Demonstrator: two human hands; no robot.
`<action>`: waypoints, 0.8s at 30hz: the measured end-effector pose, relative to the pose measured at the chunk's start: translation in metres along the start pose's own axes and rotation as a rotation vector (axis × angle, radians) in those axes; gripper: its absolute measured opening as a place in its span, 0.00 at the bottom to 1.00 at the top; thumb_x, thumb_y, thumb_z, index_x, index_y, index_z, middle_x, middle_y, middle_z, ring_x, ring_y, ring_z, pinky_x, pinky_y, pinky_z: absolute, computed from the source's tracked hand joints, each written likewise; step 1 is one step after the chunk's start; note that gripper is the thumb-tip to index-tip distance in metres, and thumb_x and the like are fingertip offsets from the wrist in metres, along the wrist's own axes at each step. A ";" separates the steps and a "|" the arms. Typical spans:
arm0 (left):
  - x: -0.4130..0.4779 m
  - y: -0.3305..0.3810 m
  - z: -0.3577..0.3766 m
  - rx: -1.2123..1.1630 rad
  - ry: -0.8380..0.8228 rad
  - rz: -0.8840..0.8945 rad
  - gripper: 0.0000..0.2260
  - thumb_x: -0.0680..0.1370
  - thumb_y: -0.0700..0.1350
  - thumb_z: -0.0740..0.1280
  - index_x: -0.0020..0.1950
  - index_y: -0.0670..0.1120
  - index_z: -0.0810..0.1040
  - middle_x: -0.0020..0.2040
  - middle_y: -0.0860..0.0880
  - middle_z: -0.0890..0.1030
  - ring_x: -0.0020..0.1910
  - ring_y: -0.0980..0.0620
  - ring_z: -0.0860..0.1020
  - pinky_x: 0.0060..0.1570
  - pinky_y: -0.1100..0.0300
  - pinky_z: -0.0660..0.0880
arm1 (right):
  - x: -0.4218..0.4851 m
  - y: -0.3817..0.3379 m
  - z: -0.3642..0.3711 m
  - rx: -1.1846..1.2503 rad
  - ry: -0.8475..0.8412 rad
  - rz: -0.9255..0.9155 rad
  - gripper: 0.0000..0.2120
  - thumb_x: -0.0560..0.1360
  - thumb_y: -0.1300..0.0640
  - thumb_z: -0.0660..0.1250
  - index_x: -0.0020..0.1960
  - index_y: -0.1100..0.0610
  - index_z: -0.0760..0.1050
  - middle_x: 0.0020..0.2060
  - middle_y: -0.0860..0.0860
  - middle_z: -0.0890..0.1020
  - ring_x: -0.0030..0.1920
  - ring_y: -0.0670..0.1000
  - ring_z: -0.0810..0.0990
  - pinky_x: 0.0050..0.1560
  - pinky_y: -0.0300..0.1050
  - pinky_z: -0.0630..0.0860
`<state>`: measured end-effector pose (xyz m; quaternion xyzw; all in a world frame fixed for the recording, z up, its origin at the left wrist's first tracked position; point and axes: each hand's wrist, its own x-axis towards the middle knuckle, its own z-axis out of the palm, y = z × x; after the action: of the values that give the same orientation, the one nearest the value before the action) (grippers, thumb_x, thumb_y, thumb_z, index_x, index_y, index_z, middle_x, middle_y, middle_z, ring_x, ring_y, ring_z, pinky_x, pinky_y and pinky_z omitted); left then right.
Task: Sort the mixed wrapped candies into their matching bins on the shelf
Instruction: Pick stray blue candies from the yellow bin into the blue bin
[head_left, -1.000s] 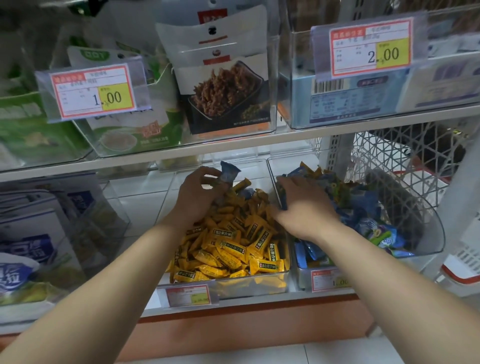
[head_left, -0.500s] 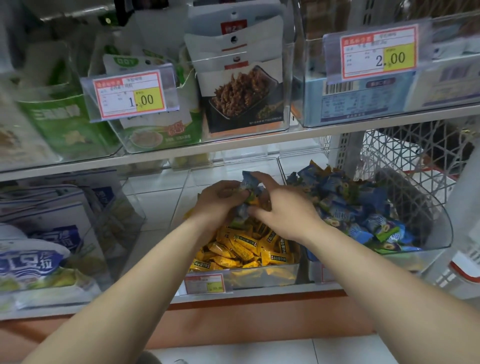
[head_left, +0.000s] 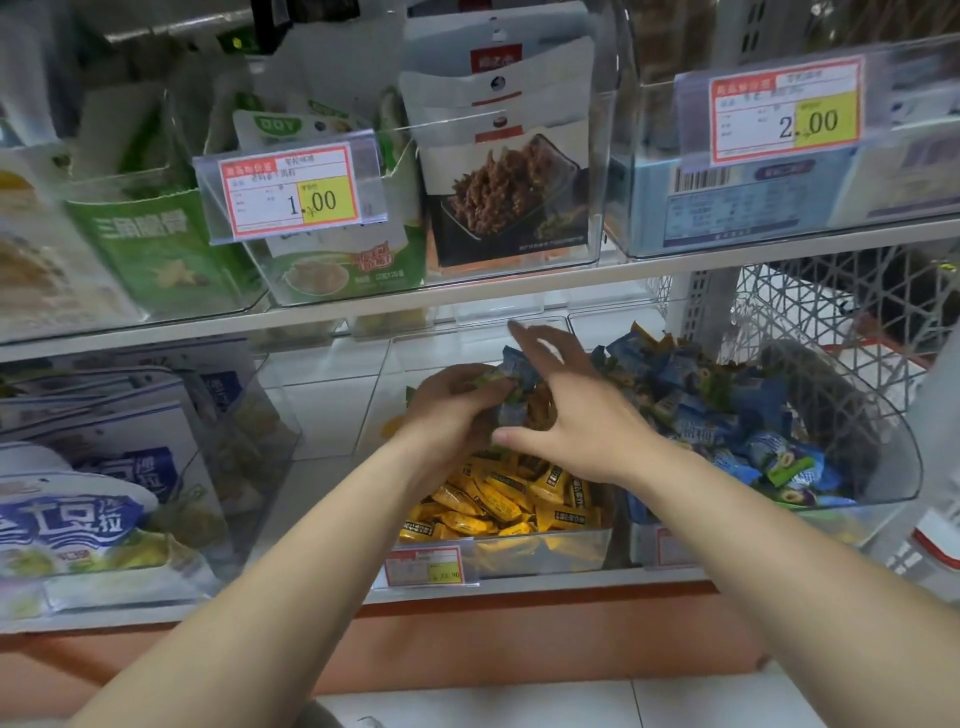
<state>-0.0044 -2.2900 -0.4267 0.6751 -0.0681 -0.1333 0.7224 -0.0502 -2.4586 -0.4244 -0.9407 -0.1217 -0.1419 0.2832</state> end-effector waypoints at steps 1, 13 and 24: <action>-0.002 0.001 0.005 -0.037 -0.028 0.009 0.12 0.75 0.43 0.73 0.57 0.42 0.80 0.50 0.40 0.85 0.49 0.39 0.84 0.42 0.51 0.80 | 0.000 0.000 0.001 0.021 -0.013 -0.003 0.44 0.70 0.35 0.70 0.80 0.41 0.52 0.75 0.48 0.62 0.72 0.53 0.68 0.67 0.46 0.70; -0.016 0.001 0.051 -0.354 -0.095 0.050 0.14 0.78 0.31 0.63 0.49 0.44 0.86 0.49 0.45 0.86 0.48 0.50 0.84 0.42 0.62 0.80 | -0.010 0.017 -0.026 0.409 0.289 0.205 0.20 0.72 0.53 0.77 0.62 0.48 0.78 0.51 0.42 0.81 0.52 0.42 0.79 0.46 0.19 0.68; 0.030 -0.013 0.016 0.837 0.099 0.241 0.04 0.78 0.48 0.69 0.51 0.56 0.80 0.51 0.55 0.82 0.52 0.55 0.80 0.47 0.65 0.73 | -0.031 0.071 -0.059 -0.333 -0.039 0.482 0.27 0.81 0.37 0.56 0.77 0.44 0.63 0.75 0.51 0.66 0.72 0.61 0.66 0.69 0.55 0.67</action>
<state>0.0184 -2.3145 -0.4404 0.9025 -0.1597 0.0235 0.3992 -0.0682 -2.5543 -0.4235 -0.9785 0.1250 -0.0705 0.1482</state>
